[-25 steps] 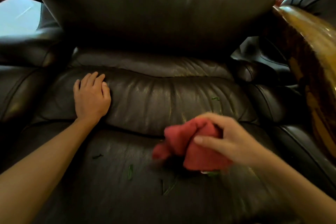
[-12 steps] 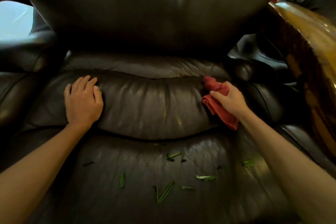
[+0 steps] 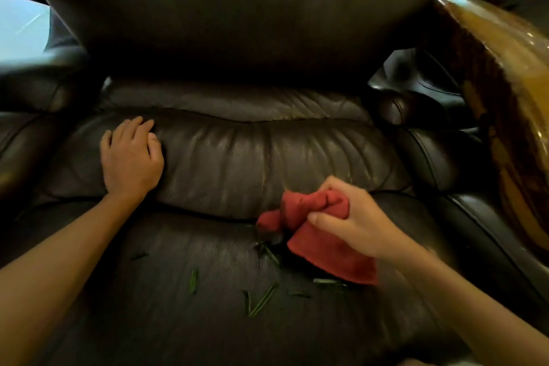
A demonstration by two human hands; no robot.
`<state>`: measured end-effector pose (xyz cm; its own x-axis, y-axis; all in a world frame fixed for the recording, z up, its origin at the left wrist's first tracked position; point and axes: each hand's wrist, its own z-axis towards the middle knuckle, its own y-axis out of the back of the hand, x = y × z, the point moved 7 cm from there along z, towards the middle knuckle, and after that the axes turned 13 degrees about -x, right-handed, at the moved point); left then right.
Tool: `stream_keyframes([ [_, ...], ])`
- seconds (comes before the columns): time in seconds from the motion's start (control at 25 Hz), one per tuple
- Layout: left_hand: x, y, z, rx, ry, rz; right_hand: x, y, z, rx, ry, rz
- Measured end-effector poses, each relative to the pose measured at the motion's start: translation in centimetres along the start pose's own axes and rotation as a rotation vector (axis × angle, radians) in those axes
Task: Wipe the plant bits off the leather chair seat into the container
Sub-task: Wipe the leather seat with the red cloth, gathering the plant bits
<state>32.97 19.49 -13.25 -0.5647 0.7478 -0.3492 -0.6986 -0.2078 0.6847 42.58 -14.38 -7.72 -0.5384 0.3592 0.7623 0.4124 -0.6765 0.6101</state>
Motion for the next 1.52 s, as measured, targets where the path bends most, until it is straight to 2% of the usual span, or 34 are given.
stream_keyframes([
  [0.16,0.0,0.1,0.0,0.005,0.002,-0.005,1.6,4.0,3.7,-0.244,0.020,0.085],
  [0.28,0.1,0.0,0.1,0.010,0.004,0.000,2.9,2.8,6.3,-0.273,0.053,0.074],
  [0.36,0.2,-0.2,0.0,0.019,0.007,0.005,4.9,-1.2,7.0,-0.149,0.135,0.036],
  [0.44,0.2,-0.3,0.0,0.023,0.009,0.009,7.5,-6.8,6.5,0.068,0.282,-0.027],
  [0.52,0.3,-0.3,-0.1,0.014,0.011,0.012,9.1,-12.1,4.7,0.317,0.452,-0.211],
  [0.6,0.3,-0.3,0.0,0.010,0.009,0.012,9.0,-14.1,3.6,0.440,0.542,-0.398],
  [0.8,0.4,-0.2,0.0,0.015,0.007,0.002,5.4,-9.8,3.2,0.586,0.403,-0.621],
  [1.04,0.3,-0.2,0.1,0.009,0.005,-0.003,4.3,-5.2,2.1,0.647,0.275,-0.799],
  [1.12,0.3,-0.2,0.1,0.013,0.004,-0.005,4.6,-2.5,2.2,0.578,0.223,-0.826],
  [1.32,0.3,-0.2,0.0,0.017,-0.002,-0.016,0.6,7.1,4.8,0.148,-0.083,-0.626],
  [1.52,0.4,-0.3,-0.1,0.025,0.000,-0.009,-6.0,5.3,2.9,0.038,-0.246,-0.497],
])
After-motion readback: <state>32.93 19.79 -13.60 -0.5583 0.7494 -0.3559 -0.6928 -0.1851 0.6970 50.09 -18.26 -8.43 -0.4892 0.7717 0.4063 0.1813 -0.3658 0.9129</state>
